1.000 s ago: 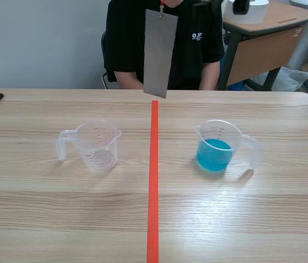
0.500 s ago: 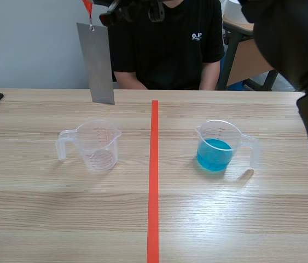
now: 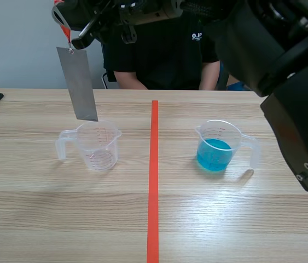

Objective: Do the redox reaction experiment.
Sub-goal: 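Put the plate into the left beaker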

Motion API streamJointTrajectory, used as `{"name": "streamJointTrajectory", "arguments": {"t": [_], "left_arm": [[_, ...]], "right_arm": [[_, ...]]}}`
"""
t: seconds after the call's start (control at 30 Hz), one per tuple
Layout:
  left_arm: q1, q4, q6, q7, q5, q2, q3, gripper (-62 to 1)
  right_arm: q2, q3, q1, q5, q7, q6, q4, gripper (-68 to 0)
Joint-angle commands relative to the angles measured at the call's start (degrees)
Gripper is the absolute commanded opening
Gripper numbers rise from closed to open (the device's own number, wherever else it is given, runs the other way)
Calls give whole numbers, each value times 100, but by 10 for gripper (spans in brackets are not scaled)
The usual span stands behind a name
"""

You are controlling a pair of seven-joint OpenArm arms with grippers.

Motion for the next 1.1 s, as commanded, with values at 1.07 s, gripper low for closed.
{"name": "streamJointTrajectory", "arguments": {"t": [1.07], "left_arm": [[-2,39,-17,-57,9,-17,17,-560]], "right_arm": [[-68,-562,98,-1530,2308,33,-2041,-658]]}}
